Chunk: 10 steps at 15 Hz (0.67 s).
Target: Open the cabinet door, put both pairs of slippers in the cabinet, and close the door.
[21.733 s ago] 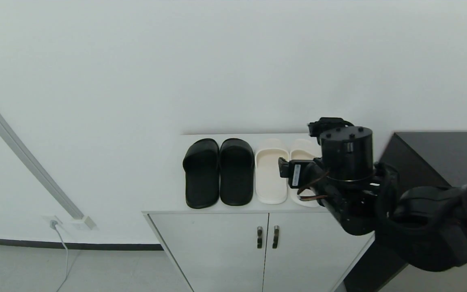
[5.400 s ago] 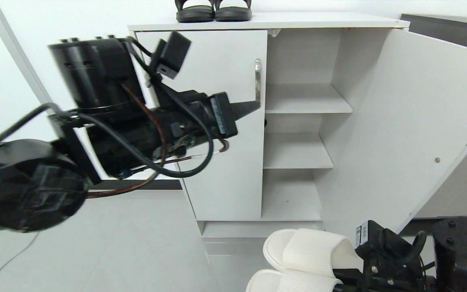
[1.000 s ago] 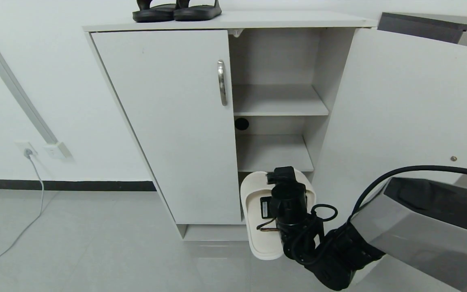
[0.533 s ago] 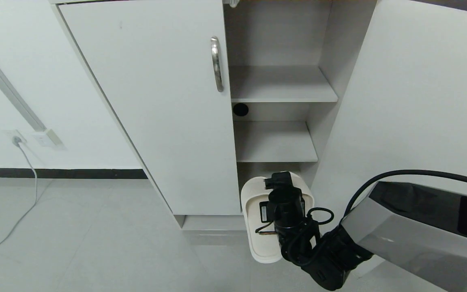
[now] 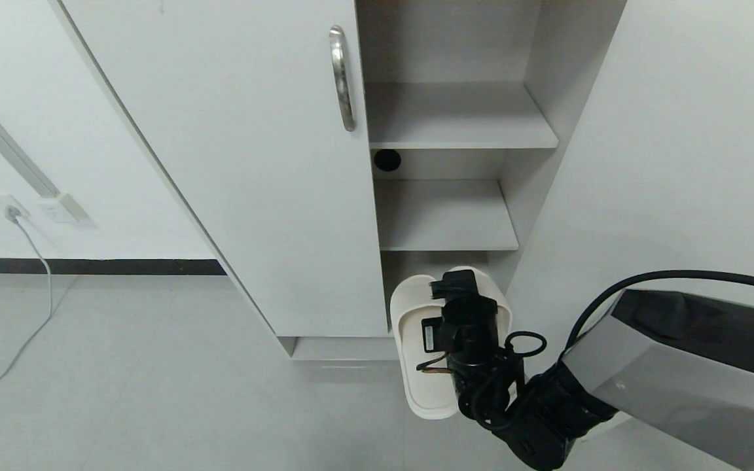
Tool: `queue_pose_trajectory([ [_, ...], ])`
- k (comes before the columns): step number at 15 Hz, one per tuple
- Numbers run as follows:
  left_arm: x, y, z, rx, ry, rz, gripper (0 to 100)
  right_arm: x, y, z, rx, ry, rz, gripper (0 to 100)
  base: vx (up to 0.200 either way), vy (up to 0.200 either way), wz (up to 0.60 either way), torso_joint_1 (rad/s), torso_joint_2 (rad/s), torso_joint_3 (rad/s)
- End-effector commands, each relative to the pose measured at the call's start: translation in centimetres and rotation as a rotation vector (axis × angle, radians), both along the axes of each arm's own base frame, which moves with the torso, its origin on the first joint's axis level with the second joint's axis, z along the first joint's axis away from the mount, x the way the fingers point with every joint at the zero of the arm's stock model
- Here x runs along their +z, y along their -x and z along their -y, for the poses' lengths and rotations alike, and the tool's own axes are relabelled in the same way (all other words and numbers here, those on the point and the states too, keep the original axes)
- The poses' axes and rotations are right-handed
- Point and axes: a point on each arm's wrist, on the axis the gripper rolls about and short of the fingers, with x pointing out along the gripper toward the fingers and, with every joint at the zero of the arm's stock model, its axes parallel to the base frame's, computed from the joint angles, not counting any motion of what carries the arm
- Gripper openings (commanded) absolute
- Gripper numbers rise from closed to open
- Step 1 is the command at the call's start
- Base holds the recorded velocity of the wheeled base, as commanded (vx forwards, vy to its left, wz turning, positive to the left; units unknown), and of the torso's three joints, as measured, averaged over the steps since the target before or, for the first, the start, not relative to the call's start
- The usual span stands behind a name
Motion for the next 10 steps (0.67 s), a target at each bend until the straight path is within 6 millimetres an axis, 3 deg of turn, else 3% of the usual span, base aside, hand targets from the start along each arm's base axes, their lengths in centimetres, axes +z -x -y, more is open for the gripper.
queue_pose_trajectory([
  [1, 0.0, 0.0, 0.0, 0.001, 0.001, -0.002, 0, 1.6, 0.7, 0.6, 0.005, 0.001, 0.094, 0, 0.000, 0.000, 0.00, 0.000, 0.00, 0.000],
  [5, 0.0, 0.0, 0.0, 0.001, 0.001, -0.002, 0, 0.5, -0.3, 0.1, -0.003, -0.015, 0.176, 0, 0.000, 0.000, 0.00, 0.000, 0.00, 0.000],
  [10, 0.0, 0.0, 0.0, 0.001, 0.002, -0.001, 0, 0.9, -0.7, 0.3, -0.014, -0.025, 0.187, 0, 0.000, 0.000, 0.00, 0.000, 0.00, 0.000],
])
